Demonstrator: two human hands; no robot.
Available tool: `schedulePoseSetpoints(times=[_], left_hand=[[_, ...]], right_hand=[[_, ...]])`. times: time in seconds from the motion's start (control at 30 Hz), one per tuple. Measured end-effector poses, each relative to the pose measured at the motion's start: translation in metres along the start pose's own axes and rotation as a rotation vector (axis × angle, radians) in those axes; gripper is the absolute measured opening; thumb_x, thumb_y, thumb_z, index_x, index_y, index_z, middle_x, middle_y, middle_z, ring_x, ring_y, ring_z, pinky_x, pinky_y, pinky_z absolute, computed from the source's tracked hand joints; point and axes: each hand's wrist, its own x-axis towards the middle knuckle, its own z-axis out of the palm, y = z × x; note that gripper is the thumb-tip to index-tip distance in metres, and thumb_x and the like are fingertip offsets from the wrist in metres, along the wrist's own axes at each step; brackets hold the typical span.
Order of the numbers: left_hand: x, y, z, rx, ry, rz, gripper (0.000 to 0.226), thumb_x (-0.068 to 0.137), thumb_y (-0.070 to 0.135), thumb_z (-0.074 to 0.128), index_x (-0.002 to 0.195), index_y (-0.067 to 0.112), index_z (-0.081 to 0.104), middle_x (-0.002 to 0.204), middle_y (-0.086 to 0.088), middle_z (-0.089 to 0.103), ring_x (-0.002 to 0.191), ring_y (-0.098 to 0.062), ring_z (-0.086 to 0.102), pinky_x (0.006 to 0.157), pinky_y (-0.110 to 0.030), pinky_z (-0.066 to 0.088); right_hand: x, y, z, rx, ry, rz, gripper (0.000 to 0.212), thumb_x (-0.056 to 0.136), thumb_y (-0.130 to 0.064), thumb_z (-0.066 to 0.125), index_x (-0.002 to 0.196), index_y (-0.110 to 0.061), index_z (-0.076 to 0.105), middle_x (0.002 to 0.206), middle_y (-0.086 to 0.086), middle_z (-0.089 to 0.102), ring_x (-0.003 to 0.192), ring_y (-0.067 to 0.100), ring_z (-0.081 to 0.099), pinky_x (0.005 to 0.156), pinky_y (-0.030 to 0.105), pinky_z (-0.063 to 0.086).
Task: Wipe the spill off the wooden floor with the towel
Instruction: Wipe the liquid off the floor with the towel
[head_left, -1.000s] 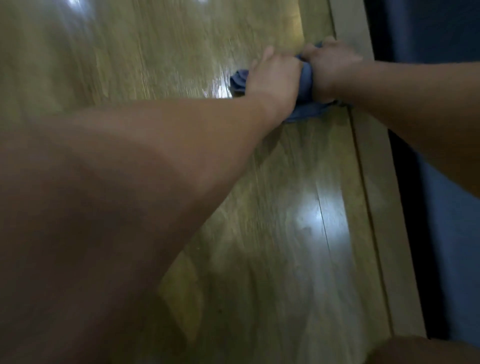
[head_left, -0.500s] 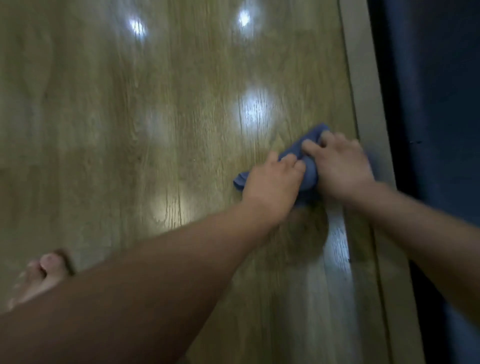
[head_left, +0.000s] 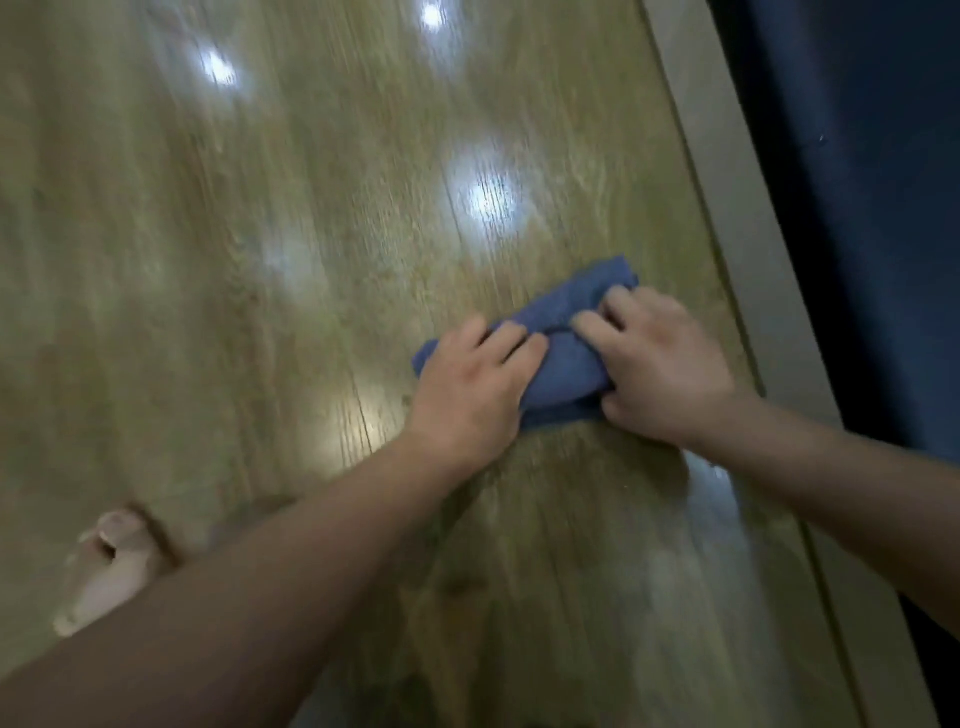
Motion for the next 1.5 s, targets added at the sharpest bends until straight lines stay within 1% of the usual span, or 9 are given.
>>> schedulePoseSetpoints(times=[0.1, 0.27, 0.57, 0.7, 0.83, 1.1, 1.27, 1.43, 1.5], left_hand=[[0.039, -0.015, -0.016, 0.018, -0.025, -0.007, 0.052, 0.084, 0.037, 0.07, 0.125, 0.01, 0.056, 0.115, -0.01, 0.058, 0.104, -0.032, 0.052, 0.088, -0.044, 0.045], [0.115, -0.032, -0.039, -0.109, 0.067, -0.291, 0.06, 0.089, 0.03, 0.065, 0.141, 0.013, 0.039, 0.136, -0.009, 0.049, 0.125, -0.029, 0.047, 0.101, -0.042, 0.039], [-0.002, 0.052, 0.026, -0.128, 0.043, 0.016, 0.065, 0.078, 0.026, 0.07, 0.138, 0.007, 0.053, 0.141, -0.017, 0.054, 0.134, -0.035, 0.047, 0.115, -0.045, 0.028], [0.032, 0.026, 0.019, -0.121, -0.005, 0.114, 0.07, 0.082, 0.02, 0.073, 0.144, 0.004, 0.045, 0.147, -0.018, 0.047, 0.141, -0.036, 0.038, 0.118, -0.043, 0.023], [0.098, -0.012, -0.009, -0.173, 0.002, 0.05, 0.072, 0.094, 0.029, 0.063, 0.153, 0.007, 0.027, 0.158, -0.015, 0.03, 0.149, -0.03, 0.019, 0.119, -0.034, 0.011], [0.12, -0.02, -0.016, -0.267, 0.096, -0.162, 0.054, 0.077, 0.028, 0.071, 0.128, 0.021, 0.057, 0.123, -0.009, 0.063, 0.112, -0.032, 0.06, 0.095, -0.038, 0.046], [0.002, -0.048, 0.003, -0.336, 0.137, -0.046, 0.068, 0.068, 0.015, 0.066, 0.135, 0.01, 0.058, 0.139, -0.011, 0.058, 0.13, -0.035, 0.051, 0.111, -0.04, 0.034], [-0.096, -0.088, 0.005, -0.204, 0.177, 0.034, 0.061, 0.079, 0.027, 0.07, 0.136, 0.016, 0.051, 0.138, -0.008, 0.059, 0.101, -0.031, 0.058, 0.087, -0.04, 0.046], [-0.074, -0.115, -0.003, -0.203, 0.17, 0.026, 0.057, 0.082, 0.029, 0.071, 0.134, 0.011, 0.056, 0.129, -0.013, 0.064, 0.095, -0.029, 0.053, 0.083, -0.032, 0.038]], right_hand=[[0.041, 0.028, -0.02, -0.104, -0.014, -0.12, 0.05, 0.055, -0.014, 0.073, 0.102, -0.009, 0.057, 0.094, 0.019, 0.053, 0.084, 0.04, 0.054, 0.069, 0.044, 0.045], [0.121, 0.046, -0.033, -0.094, 0.21, 0.202, 0.047, 0.068, -0.016, 0.067, 0.113, -0.014, 0.055, 0.116, 0.02, 0.051, 0.109, 0.041, 0.05, 0.088, 0.049, 0.045], [-0.057, 0.024, 0.038, 0.111, 0.27, 0.193, 0.063, 0.066, -0.007, 0.066, 0.129, -0.01, 0.064, 0.13, 0.022, 0.056, 0.128, 0.044, 0.049, 0.101, 0.052, 0.046], [-0.017, 0.038, 0.02, 0.154, 0.282, 0.171, 0.05, 0.072, -0.023, 0.058, 0.12, -0.013, 0.068, 0.12, 0.021, 0.055, 0.114, 0.04, 0.055, 0.084, 0.048, 0.052], [0.042, 0.053, -0.004, 0.114, 0.317, 0.27, 0.052, 0.074, -0.016, 0.066, 0.126, -0.02, 0.065, 0.122, 0.019, 0.053, 0.114, 0.039, 0.051, 0.09, 0.041, 0.046], [0.073, 0.054, -0.015, 0.109, 0.301, 0.329, 0.057, 0.076, -0.016, 0.053, 0.131, -0.026, 0.062, 0.129, 0.013, 0.053, 0.118, 0.036, 0.051, 0.101, 0.039, 0.043], [0.025, -0.036, 0.015, 0.084, 0.201, 0.251, 0.074, 0.06, -0.017, 0.069, 0.133, -0.023, 0.06, 0.132, 0.017, 0.051, 0.117, 0.043, 0.048, 0.094, 0.048, 0.044], [0.034, -0.089, 0.033, 0.114, 0.163, -0.181, 0.076, 0.05, -0.022, 0.073, 0.126, -0.022, 0.067, 0.127, 0.016, 0.056, 0.119, 0.04, 0.046, 0.088, 0.047, 0.044], [0.073, -0.082, 0.021, 0.145, 0.15, -0.166, 0.067, 0.061, -0.02, 0.067, 0.127, -0.026, 0.066, 0.132, 0.014, 0.053, 0.122, 0.04, 0.046, 0.096, 0.047, 0.04]])
